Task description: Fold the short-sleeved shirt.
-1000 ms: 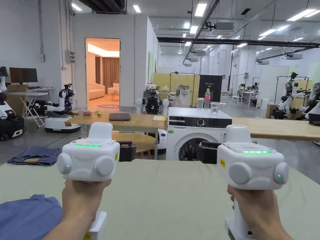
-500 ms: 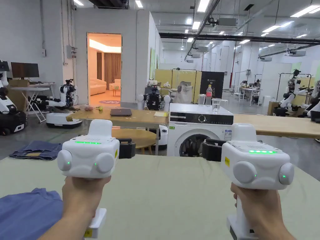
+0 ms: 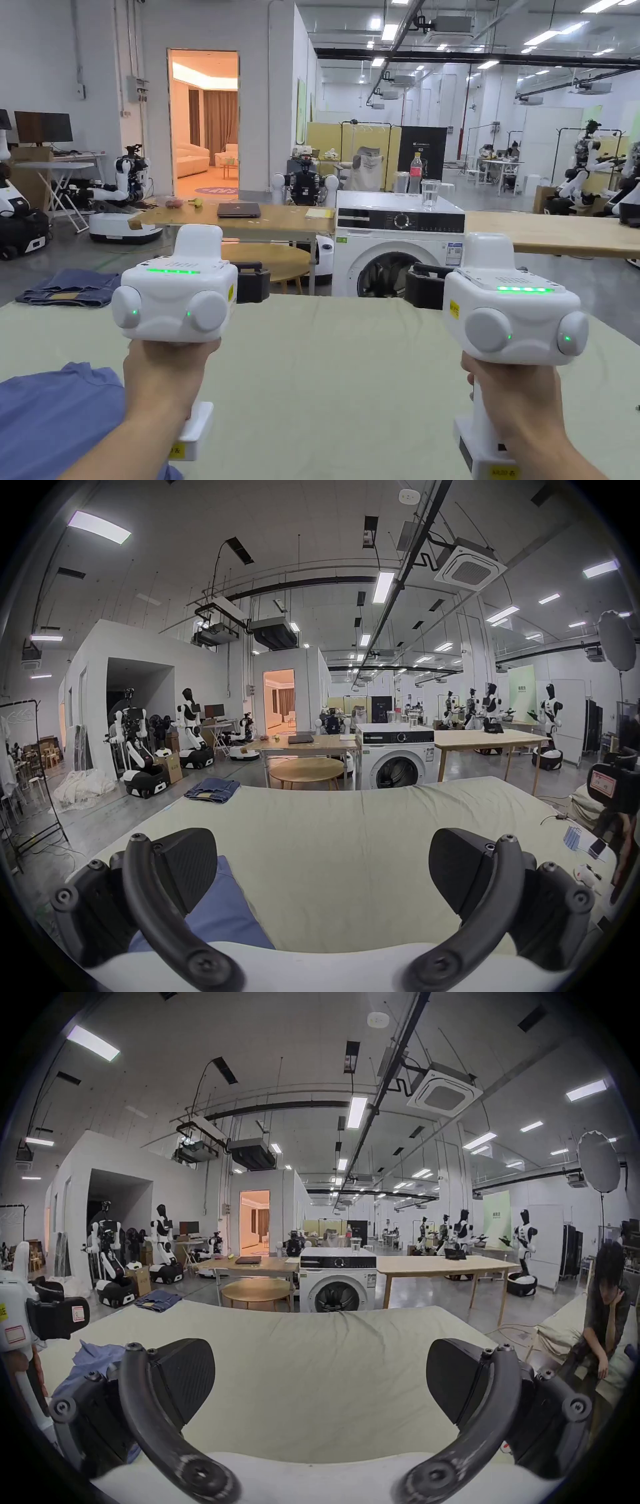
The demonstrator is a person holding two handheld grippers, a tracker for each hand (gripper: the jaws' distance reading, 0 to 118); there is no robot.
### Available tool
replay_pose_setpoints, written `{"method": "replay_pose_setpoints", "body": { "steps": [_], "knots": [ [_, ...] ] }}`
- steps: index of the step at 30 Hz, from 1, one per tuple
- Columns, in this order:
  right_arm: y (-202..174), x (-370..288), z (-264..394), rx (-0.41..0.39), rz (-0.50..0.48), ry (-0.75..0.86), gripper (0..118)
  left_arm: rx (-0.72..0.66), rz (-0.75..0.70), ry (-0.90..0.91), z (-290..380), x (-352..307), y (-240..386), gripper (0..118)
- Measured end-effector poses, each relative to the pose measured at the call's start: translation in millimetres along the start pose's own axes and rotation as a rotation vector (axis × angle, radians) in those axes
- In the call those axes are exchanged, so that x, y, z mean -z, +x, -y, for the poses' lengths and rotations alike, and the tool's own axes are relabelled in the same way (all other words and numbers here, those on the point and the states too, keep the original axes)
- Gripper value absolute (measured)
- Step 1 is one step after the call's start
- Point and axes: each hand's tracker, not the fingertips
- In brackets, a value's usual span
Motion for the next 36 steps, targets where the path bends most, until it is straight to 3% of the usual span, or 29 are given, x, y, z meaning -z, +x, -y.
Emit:
{"method": "replay_pose_setpoints", "body": {
  "steps": [4, 5, 6, 7, 8, 10, 17, 23, 28, 31, 36],
  "knots": [
    [1, -2, 1, -0.031, -0.013, 0.006, 115, 0.001, 0.01, -0.001, 0, -5, 3, 118],
    [0, -4, 2, -0.049, -0.016, 0.024, 109, -0.001, 0.042, 0.005, 1, -2, 1, 116],
    [-3, -6, 2, -0.076, -0.006, 0.036, 91, 0.005, 0.073, 0.025, 1, 0, -1, 104],
    [-7, -5, 2, -0.12, 0.045, 0.028, 42, 0.025, 0.053, 0.018, 1, 1, 2, 49],
    [-10, -6, 3, -0.144, 0.076, 0.043, 4, 0.074, -0.013, -0.002, 1, 2, 5, 0],
    [-9, -10, 4, -0.126, 0.02, 0.069, 0, 0.056, 0.014, 0.062, 9, -10, 12, 0],
    [-39, -2, -4, -0.139, -0.019, 0.062, 0, 0.021, -0.058, 0.054, 9, -13, -19, 0],
    [-143, 12, -7, -0.084, -0.23, 0.046, 0, 0.047, -0.242, 0.054, 10, -52, -107, 0],
    [-243, 9, 11, -0.079, -0.438, 0.01, 0, 0.084, -0.5, -0.016, 44, -103, -204, 0],
    [-281, -1, 28, -0.077, -0.535, -0.019, 0, 0.029, -0.597, -0.132, 55, -96, -279, 0],
    [-311, -8, 51, -0.113, -0.606, -0.055, 0, -0.028, -0.589, -0.299, 101, -71, -317, 0]
  ]
}}
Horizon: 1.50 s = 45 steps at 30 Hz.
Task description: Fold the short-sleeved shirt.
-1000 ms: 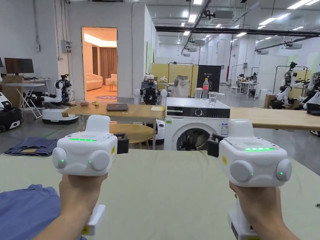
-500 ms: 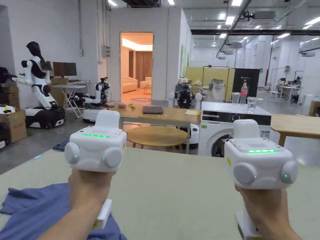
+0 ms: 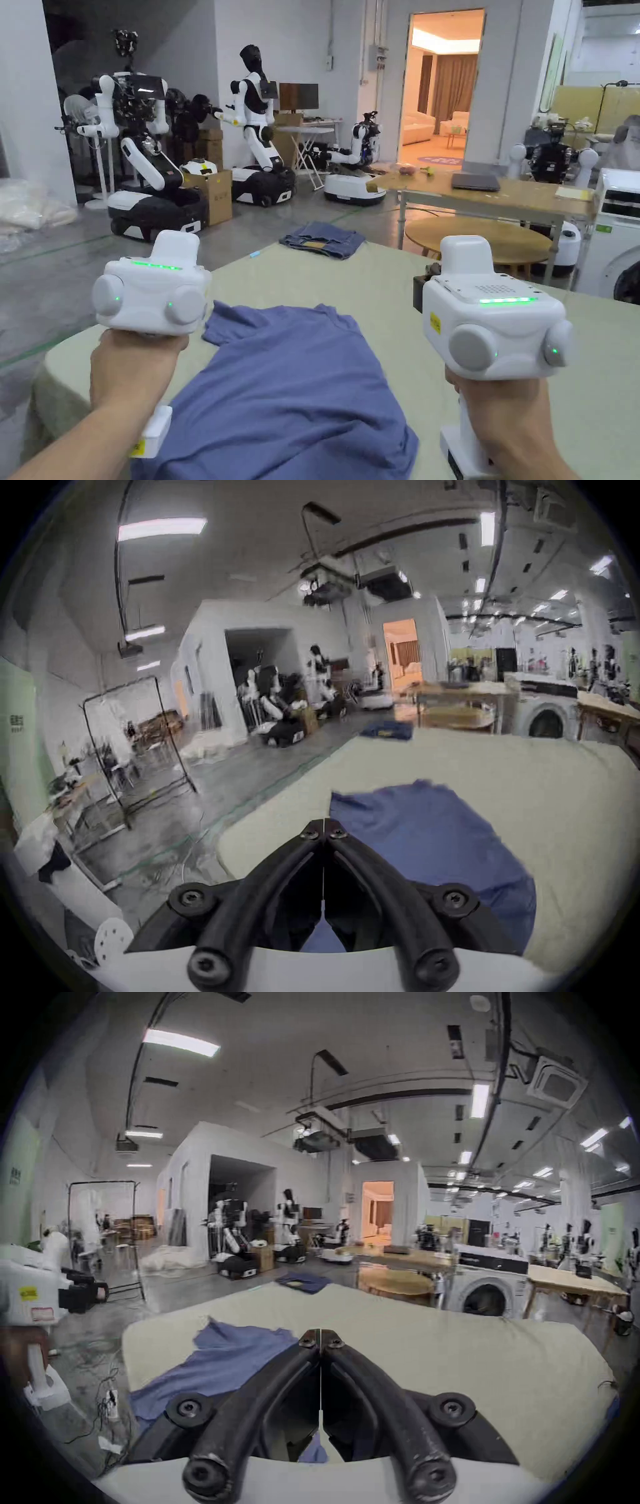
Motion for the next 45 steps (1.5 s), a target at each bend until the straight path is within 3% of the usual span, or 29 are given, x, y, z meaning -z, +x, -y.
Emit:
{"method": "replay_pose_setpoints", "body": {
  "steps": [7, 12, 13, 14, 15, 16, 20, 24, 26, 29, 30, 33, 36, 41, 45],
  "knots": [
    [11, 23, 24, 0.002, -0.012, -0.035, 0, 0.04, 0.221, -0.277, 27, 70, 86, 0],
    [34, 33, 49, -0.038, 0.03, -0.082, 0, 0.11, 0.379, -0.408, 39, 141, 160, 2],
    [42, 34, 53, -0.025, 0.037, -0.095, 0, 0.124, 0.381, -0.412, 40, 148, 173, 39],
    [49, 35, 57, -0.014, 0.047, -0.108, 0, 0.138, 0.402, -0.438, 40, 159, 184, 85],
    [56, 32, 59, -0.007, 0.06, -0.12, 0, 0.153, 0.437, -0.489, 41, 171, 197, 114],
    [63, 32, 63, -0.011, 0.075, -0.128, 0, 0.166, 0.46, -0.495, 42, 179, 208, 118],
    [89, 33, 74, -0.032, 0.145, -0.166, 0, 0.173, 0.44, -0.496, 45, 203, 240, 118],
    [118, 28, 81, 0.011, 0.193, -0.179, 0, 0.232, 0.494, -0.658, 74, 214, 262, 113],
    [130, 25, 84, 0.021, 0.212, -0.182, 0, 0.232, 0.462, -0.54, 82, 207, 261, 113],
    [148, 23, 87, 0.038, 0.235, -0.192, 0, 0.189, 0.471, -0.56, 78, 211, 251, 110],
    [154, 21, 87, 0.051, 0.244, -0.194, 0, 0.152, 0.454, -0.53, 72, 209, 245, 102],
    [170, 10, 83, 0.131, 0.262, -0.171, 0, 0.154, 0.385, -0.481, 64, 209, 233, 0],
    [187, -6, 77, 0.178, 0.269, -0.138, 0, 0.189, 0.389, -0.452, 61, 192, 244, 0],
    [220, -39, 66, 0.19, 0.323, -0.102, 0, 0.15, 0.594, -0.338, 18, 107, 305, 0],
    [250, -86, 56, 0.216, 0.385, -0.06, 0, 0.152, 0.842, -0.204, -27, 26, 390, 0]
  ]
}}
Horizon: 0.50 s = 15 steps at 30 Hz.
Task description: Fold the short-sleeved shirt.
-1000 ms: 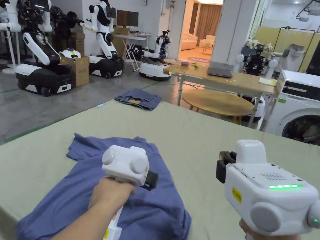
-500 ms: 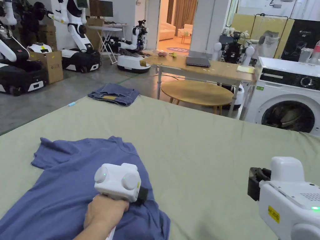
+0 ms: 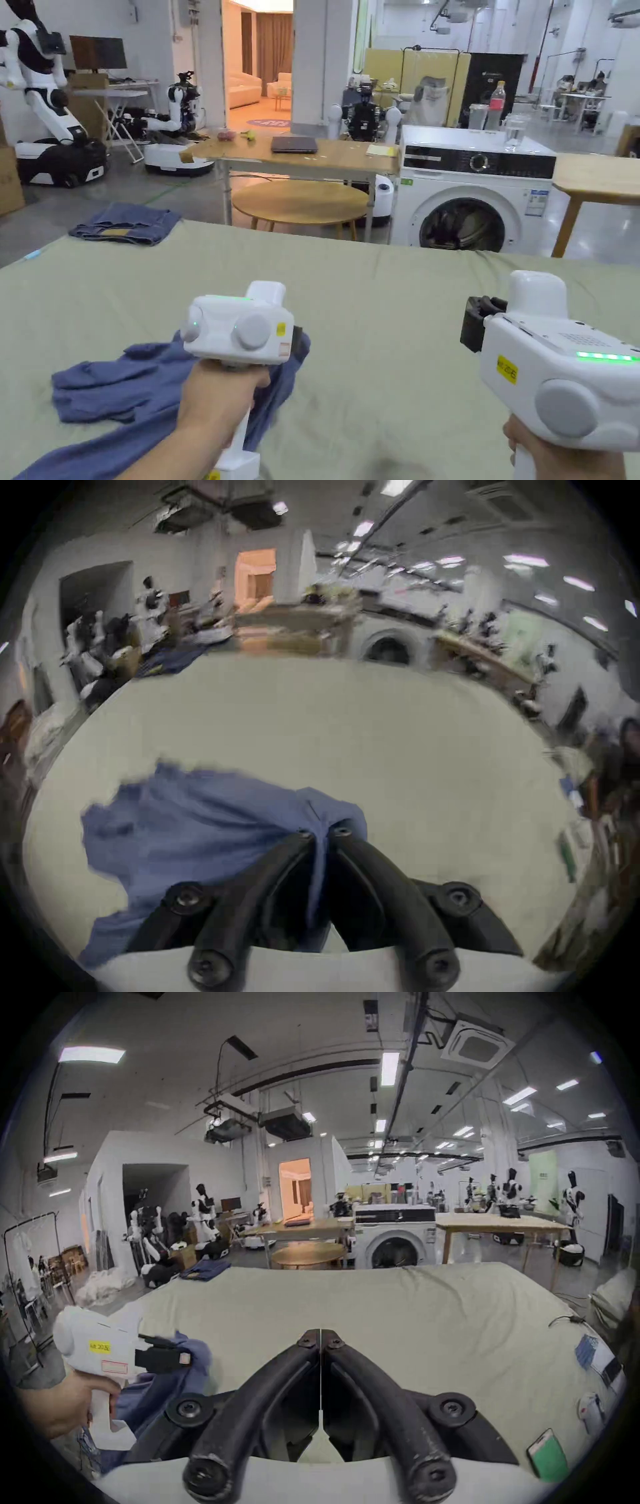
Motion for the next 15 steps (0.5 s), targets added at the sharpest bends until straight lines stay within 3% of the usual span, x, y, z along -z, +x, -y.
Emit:
{"method": "replay_pose_setpoints", "body": {
  "steps": [6, 10, 15],
  "knots": [
    [74, -55, -9, 0.016, 0.138, 0.053, 0, 0.237, 0.279, 0.053, -33, -19, 188, 0],
    [117, -85, 0, 0.017, 0.218, 0.054, 0, 0.332, 0.27, -0.091, 11, 15, 244, 0],
    [148, -108, 18, 0.041, 0.273, 0.034, 0, 0.328, 0.099, -0.249, 81, 73, 244, 0]
  ]
}}
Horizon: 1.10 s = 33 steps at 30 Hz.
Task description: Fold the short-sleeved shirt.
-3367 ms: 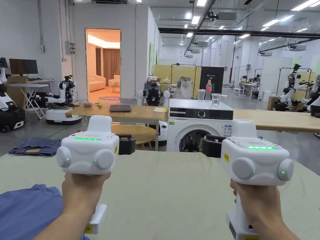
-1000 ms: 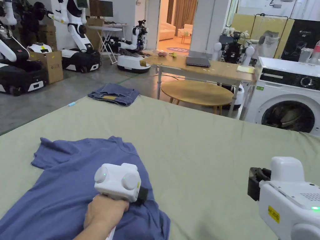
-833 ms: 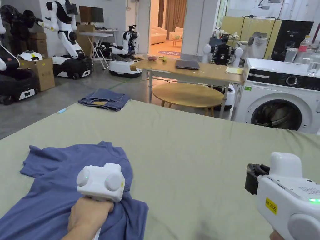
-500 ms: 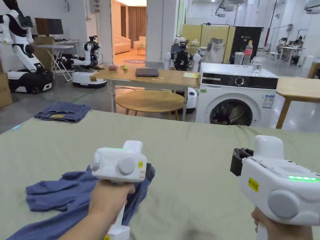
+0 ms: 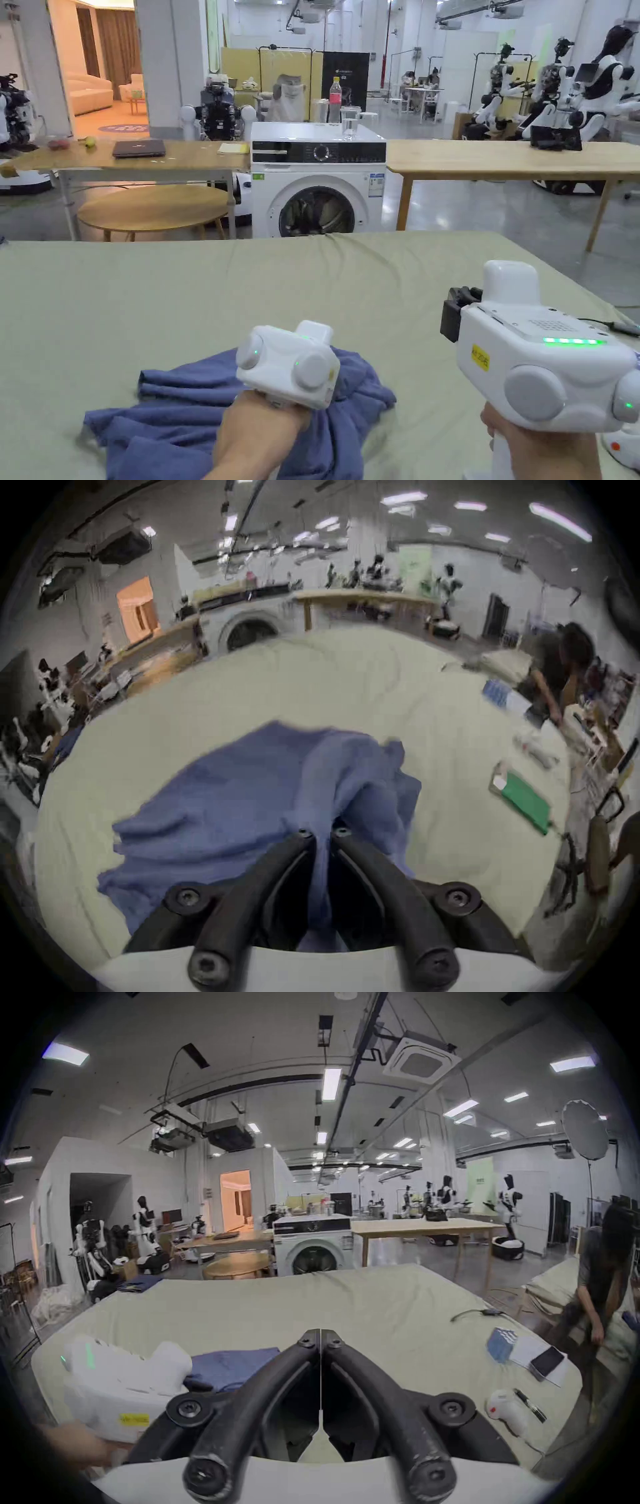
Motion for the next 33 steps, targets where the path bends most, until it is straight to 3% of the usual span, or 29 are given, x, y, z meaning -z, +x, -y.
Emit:
{"method": "replay_pose_setpoints", "body": {
  "steps": [3, 7, 8, 9, 10, 11, 12, 18, 21, 22, 23, 24, 25, 26, 33],
  "knots": [
    [10, 0, 8, -0.001, 0.012, -0.016, 0, -0.034, -0.046, -0.035, 19, 19, -9, 0],
    [7, 6, 13, -0.017, 0.007, -0.033, 0, -0.076, 0.017, 0.09, 14, 13, -26, 0],
    [4, 8, 13, -0.024, 0.002, -0.038, 0, -0.077, 0.016, 0.156, 13, 3, -29, 10],
    [0, 10, 14, -0.032, -0.007, -0.043, 0, -0.083, -0.031, 0.271, 19, -29, -26, 33],
    [-6, 12, 15, -0.041, -0.018, -0.045, 0, -0.094, -0.048, 0.353, 21, -46, -30, 85],
    [-13, 14, 16, -0.048, -0.023, -0.048, 0, -0.107, -0.06, 0.396, 22, -60, -37, 113],
    [-20, 17, 16, -0.057, -0.032, -0.052, 0, -0.123, -0.07, 0.443, 25, -80, -45, 118],
    [-66, 24, 12, -0.038, -0.096, -0.044, 0, 0.007, -0.303, 0.636, 52, -184, -111, 118],
    [-86, 29, 16, -0.026, -0.131, -0.055, 0, 0.012, -0.376, 0.537, 74, -202, -154, 115],
    [-92, 31, 18, -0.016, -0.143, -0.061, 0, 0.002, -0.329, 0.509, 85, -205, -169, 85],
    [-95, 32, 20, -0.01, -0.147, -0.065, 0, -0.019, -0.327, 0.494, 95, -206, -179, 29],
    [-99, 33, 24, -0.003, -0.153, -0.07, 0, -0.024, -0.406, 0.472, 104, -203, -185, 0],
    [-103, 34, 27, 0.002, -0.161, -0.078, 0, -0.053, -0.493, 0.407, 112, -197, -194, 0],
    [-106, 35, 29, 0.0, -0.164, -0.084, 0, -0.064, -0.434, 0.455, 119, -197, -202, 0],
    [-112, 43, 39, -0.048, -0.179, -0.103, 0, -0.325, -0.361, 0.132, 121, -133, -256, 0]
  ]
}}
